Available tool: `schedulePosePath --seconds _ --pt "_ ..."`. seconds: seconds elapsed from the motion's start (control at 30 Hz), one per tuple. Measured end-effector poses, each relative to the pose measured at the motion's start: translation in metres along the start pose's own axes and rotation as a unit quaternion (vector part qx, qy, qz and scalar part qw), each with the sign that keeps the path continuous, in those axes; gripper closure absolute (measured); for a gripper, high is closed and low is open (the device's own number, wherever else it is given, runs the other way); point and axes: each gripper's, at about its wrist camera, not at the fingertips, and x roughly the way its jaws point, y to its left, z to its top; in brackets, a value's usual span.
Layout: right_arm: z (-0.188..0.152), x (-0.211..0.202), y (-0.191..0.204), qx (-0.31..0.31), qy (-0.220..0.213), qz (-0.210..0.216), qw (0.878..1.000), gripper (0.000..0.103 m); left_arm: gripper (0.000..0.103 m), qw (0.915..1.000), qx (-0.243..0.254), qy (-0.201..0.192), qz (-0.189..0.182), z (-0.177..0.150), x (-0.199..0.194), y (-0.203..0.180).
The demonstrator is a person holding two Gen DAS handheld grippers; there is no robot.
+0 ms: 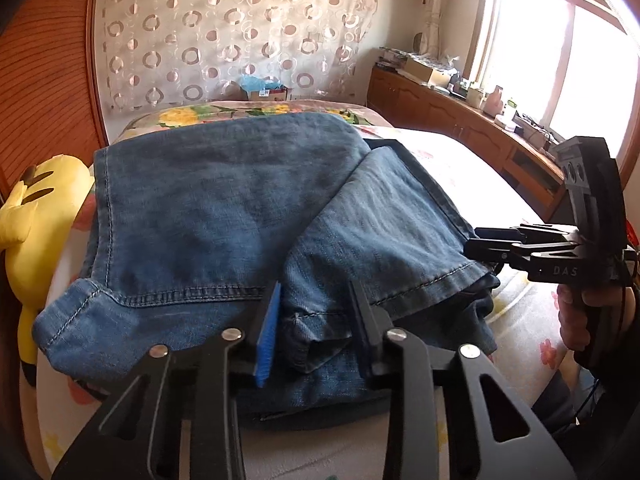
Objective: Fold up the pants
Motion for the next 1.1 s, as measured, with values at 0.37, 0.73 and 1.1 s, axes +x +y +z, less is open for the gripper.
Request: schedulePosePath --seconds 0.37,0.73,1.1 --pt "0.033 -0.040 0.022 -0.058 -0.057 0.013 0.997 0.095 0.091 0.9987 0.029 -0.040 -0.010 0.011 -0.040 -0.020" --pt "0.117 -0.063 0.068 -0.122 -0.119 0.043 0.984 0.096 0.093 0.9946 0.011 -0.103 0.004 0.016 -0.104 -0.002" --pt "0.169 0.029 0.115 -0.182 -0.071 0.053 0.979 0.096 0.093 0.9959 -0.039 -0.075 0.033 -0.009 -0.086 0.049"
